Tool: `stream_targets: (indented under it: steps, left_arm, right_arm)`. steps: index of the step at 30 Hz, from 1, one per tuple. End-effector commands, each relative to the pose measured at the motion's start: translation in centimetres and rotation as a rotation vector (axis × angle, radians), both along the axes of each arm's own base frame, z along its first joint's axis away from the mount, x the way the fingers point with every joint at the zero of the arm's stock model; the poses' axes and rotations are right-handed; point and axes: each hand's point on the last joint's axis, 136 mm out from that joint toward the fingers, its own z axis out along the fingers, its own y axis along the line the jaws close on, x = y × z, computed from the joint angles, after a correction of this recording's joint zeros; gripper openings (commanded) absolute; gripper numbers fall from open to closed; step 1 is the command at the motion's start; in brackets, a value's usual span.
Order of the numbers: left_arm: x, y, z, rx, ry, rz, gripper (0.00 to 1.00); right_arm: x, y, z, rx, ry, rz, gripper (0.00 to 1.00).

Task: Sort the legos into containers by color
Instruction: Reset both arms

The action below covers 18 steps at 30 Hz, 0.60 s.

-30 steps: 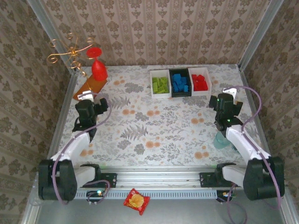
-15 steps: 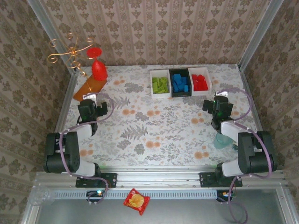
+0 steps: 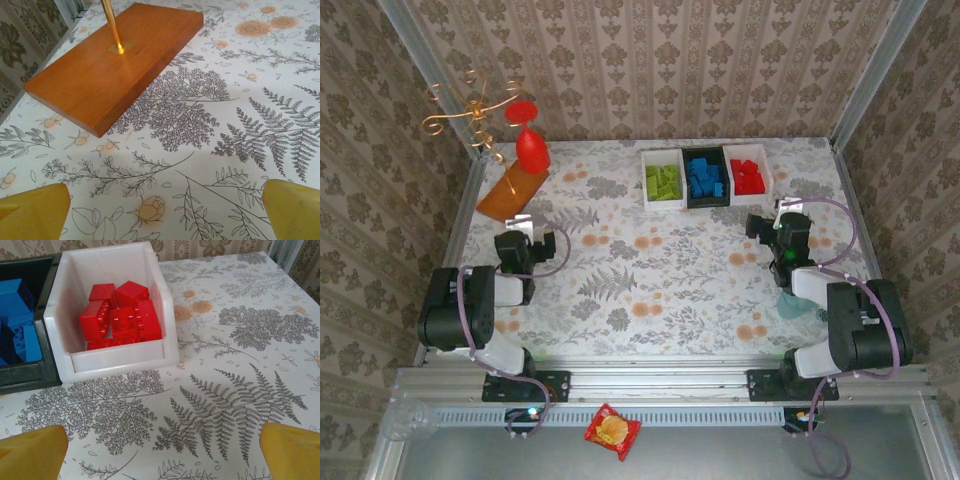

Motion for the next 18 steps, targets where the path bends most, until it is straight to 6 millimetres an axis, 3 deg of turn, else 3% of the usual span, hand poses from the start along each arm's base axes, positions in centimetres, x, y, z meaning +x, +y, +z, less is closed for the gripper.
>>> stream_targets:
  steps: [1,7,18]
  left_arm:
    - [1.0,0.0,2.6,0.024,-0.107,0.001,1.0]
    - [1.0,0.0,2.6,0.026,-0.104,0.001,1.0]
    - [1.0,-0.1,2.6,0.043,-0.103,0.008,1.0]
  right_arm:
    - [0.1,0.3,-0.2,-0.006,-0.042,0.026,1.0]
    - [-0.1,1.0,-1.2,-0.023,-0.075,0.056,1.0]
    - [0.0,0.6,-1.2,-0.043,-0.072,0.018,1.0]
